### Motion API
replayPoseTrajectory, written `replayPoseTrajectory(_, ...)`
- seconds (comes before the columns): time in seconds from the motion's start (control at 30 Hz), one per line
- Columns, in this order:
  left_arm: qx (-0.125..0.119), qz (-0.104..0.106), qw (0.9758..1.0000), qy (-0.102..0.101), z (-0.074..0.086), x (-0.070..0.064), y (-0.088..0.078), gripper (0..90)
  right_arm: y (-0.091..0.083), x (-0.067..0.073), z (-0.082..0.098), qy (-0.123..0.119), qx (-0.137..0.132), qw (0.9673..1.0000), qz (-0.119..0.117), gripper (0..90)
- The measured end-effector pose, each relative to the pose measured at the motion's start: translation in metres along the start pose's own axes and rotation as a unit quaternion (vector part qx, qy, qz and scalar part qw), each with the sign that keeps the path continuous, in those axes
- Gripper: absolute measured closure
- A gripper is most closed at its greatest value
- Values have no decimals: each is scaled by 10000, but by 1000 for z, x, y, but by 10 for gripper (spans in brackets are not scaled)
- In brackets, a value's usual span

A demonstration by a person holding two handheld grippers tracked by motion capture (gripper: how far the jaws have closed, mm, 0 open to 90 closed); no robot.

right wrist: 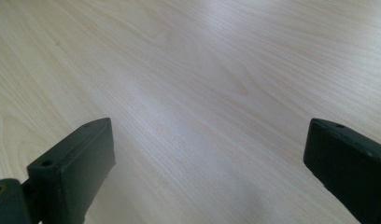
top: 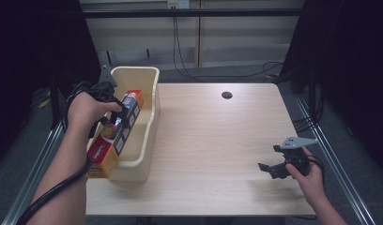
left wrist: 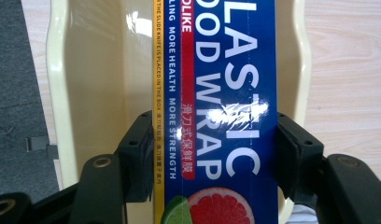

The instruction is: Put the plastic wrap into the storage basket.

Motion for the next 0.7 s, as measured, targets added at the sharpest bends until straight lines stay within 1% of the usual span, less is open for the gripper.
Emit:
replayPoseTrajectory(0.03, 30, -5, 10000, 33, 0, 1, 0, 406, 0, 0, 0, -3, -2, 10000, -10, 18)
replayPoseTrajectory(0.1, 29, 42, 10000, -25, 0, 1, 2, 406, 0, 0, 0, 3, 2, 10000, -6, 17)
replayPoseTrajectory(0.2, 44, 44, 10000, -8, 0, 2, 4, 406, 0, 0, 0, 10, 3, 10000, -9, 18)
replayPoseTrajectory(0.33, 60, 39, 10000, -62, 0, 2, 6, 406, 0, 1, 0, -7, 9, 10000, -17, 18)
replayPoseTrajectory(0.37, 76, -2, 10000, -58, 0, 3, 7, 406, 0, 0, 0, -18, -2, 10000, 2, 18)
replayPoseTrajectory(0.4, 72, -2, 10000, -58, 0, 3, 8, 405, 0, 0, 0, 22, -2, 10000, -21, 18)
replayPoseTrajectory(0.43, 102, 37, 9999, -58, 1, 3, 9, 405, -1, 0, 0, 26, -1, 10000, -24, 18)
replayPoseTrajectory(0.57, 96, 37, 9999, -80, 1, 3, 12, 405, 0, 0, 0, 11, 0, 10000, -22, 18)
replayPoseTrajectory(0.6, 93, 1, 9999, -70, 1, 3, 13, 405, 0, 0, 0, 11, -2, 10000, -21, 18)
replayPoseTrajectory(0.63, 117, 38, 9999, -74, 1, 3, 13, 405, 0, 0, 0, 25, -1, 10000, -22, 18)
replayPoseTrajectory(0.67, 115, 17, 9999, -70, 1, 3, 15, 405, 0, 0, 0, 6, -2, 10000, -26, 18)
replayPoseTrajectory(0.7, 122, 41, 9999, -80, 1, 3, 16, 405, 0, 0, 0, 9, 1, 10000, -22, 18)
Point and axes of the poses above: each handheld gripper's, and its own axes: y roughly forward along the jaws, z roughly out of its underside, x roughly to its left, the point moved 5 cm from there along y, roughly forward along the jaws, and after that the axes turned 9 degrees about y, right-handed, at the moved point
